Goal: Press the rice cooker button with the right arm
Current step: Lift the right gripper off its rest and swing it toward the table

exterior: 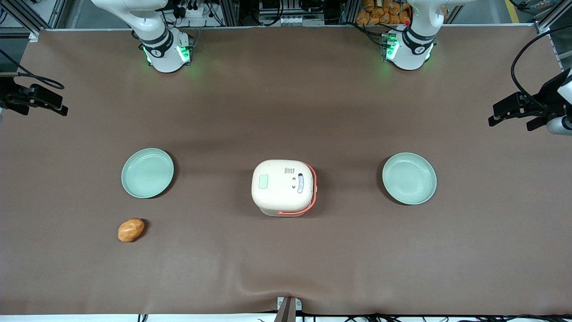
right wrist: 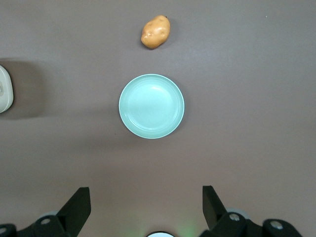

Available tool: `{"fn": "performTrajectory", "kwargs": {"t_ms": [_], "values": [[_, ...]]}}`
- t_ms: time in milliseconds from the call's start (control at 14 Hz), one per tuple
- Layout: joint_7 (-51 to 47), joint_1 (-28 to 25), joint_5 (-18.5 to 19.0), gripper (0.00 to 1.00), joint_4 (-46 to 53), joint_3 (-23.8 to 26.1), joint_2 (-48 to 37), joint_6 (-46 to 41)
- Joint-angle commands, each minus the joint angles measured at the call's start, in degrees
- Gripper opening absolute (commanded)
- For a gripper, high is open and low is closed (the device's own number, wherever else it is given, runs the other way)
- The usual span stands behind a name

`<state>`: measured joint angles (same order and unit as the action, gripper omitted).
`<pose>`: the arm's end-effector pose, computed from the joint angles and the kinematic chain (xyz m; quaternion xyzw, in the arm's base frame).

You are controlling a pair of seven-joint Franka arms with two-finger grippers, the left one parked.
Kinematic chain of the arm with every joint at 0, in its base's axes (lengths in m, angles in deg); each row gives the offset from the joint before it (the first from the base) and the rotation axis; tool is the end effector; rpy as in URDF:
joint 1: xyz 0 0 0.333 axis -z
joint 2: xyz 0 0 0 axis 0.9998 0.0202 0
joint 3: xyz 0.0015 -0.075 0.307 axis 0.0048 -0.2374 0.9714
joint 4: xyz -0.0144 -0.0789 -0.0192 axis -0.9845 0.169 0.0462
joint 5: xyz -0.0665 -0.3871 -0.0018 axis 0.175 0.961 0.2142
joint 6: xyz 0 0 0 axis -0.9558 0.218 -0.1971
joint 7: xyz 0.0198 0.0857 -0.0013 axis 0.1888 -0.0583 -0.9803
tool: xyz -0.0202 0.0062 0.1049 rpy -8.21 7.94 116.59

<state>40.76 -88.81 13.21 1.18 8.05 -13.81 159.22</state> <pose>0.5400 -0.0278 0.6332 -0.9988 0.0212 0.0428 0.0114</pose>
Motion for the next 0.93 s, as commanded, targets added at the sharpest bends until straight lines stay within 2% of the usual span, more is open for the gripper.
{"fn": "performTrajectory", "kwargs": {"t_ms": [0, 357, 500, 571, 857], "values": [[-0.13, 0.58, 0.35, 1.0, 0.18, 0.61, -0.45, -0.6], [0.21, 0.23, -0.88, 1.0, 2.81, 0.78, 2.0, -0.6], [-0.31, 0.15, -5.17, 1.0, 2.99, 0.69, 3.58, -0.51], [-0.4, -0.46, -5.36, 1.0, 3.43, 0.96, 4.81, -0.34], [-4.16, -7.31, -4.75, 1.0, 7.21, 0.87, 10.43, 0.01]]}}
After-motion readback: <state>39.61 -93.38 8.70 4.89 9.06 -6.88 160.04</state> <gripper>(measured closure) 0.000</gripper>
